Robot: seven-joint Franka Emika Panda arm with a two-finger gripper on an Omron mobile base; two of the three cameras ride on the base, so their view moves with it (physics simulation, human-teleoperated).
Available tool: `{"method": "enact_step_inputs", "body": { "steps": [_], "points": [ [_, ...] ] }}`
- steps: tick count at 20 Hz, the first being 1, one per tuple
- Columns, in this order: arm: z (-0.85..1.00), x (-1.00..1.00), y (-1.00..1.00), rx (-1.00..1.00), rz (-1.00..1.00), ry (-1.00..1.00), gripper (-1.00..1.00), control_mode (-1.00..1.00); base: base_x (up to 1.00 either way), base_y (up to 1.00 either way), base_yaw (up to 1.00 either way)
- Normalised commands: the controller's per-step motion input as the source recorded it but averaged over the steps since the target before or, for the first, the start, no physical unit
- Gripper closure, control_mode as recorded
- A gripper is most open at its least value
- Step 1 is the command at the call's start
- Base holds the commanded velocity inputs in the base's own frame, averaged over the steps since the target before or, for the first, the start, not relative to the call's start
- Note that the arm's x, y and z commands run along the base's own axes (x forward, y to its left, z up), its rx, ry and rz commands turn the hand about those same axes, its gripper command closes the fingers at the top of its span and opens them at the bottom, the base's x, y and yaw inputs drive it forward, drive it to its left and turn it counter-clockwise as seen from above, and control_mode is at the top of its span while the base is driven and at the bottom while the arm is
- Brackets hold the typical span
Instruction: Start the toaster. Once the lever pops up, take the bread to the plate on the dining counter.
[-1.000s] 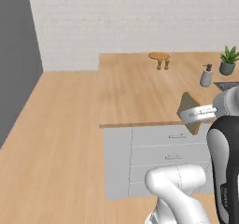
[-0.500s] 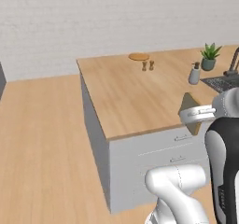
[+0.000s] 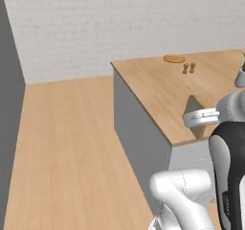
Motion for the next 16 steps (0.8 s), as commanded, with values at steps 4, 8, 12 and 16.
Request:
{"method": "enact_step_inputs", "body": {
  "steps": [4,8,12,16],
  "points": [
    [0.0,0.0,0.0,0.0,0.0,0.0,1.0,1.0,0.64,1.0,0.0],
    [0.0,0.0,0.0,0.0,0.0,0.0,1.0,1.0,0.75,1.0,0.0],
    [0.0,0.0,0.0,0.0,0.0,0.0,1.0,1.0,0.94,0.89,0.0],
    [0.0,0.0,0.0,0.0,0.0,0.0,1.0,1.0,1.0,0.72,0.0]
  ]
}}
